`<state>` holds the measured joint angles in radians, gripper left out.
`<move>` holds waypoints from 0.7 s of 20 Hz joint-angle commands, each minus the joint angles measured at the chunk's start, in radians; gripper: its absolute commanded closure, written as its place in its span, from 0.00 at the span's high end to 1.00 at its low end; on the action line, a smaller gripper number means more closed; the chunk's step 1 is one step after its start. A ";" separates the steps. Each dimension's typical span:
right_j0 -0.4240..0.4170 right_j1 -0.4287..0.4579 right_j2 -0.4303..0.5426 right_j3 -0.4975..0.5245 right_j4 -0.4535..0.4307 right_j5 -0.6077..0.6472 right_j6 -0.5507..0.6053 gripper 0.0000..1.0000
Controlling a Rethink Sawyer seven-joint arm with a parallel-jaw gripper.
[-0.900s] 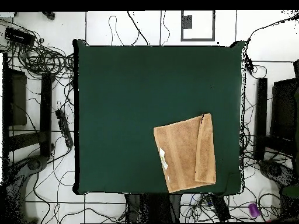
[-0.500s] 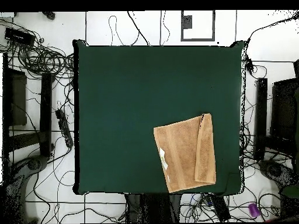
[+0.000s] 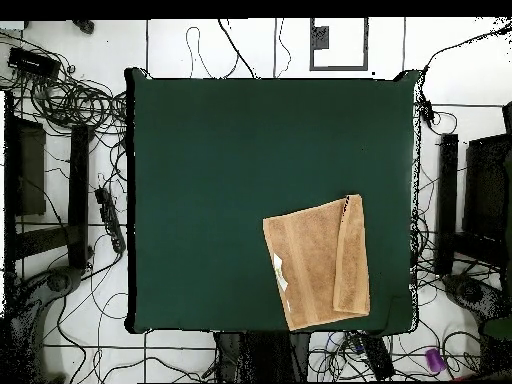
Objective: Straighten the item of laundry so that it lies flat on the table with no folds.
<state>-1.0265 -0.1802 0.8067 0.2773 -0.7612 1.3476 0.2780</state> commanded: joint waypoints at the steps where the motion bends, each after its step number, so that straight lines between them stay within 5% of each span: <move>1: 0.041 -0.056 -0.062 0.289 0.096 -0.051 -0.021 1.00; 6: 0.014 -0.150 -0.159 0.534 0.182 -0.209 0.152 1.00; 14: 0.014 -0.225 -0.239 0.712 0.246 -0.341 0.281 1.00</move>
<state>-1.0551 -0.3392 0.6347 0.6649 -0.5698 1.0918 0.2780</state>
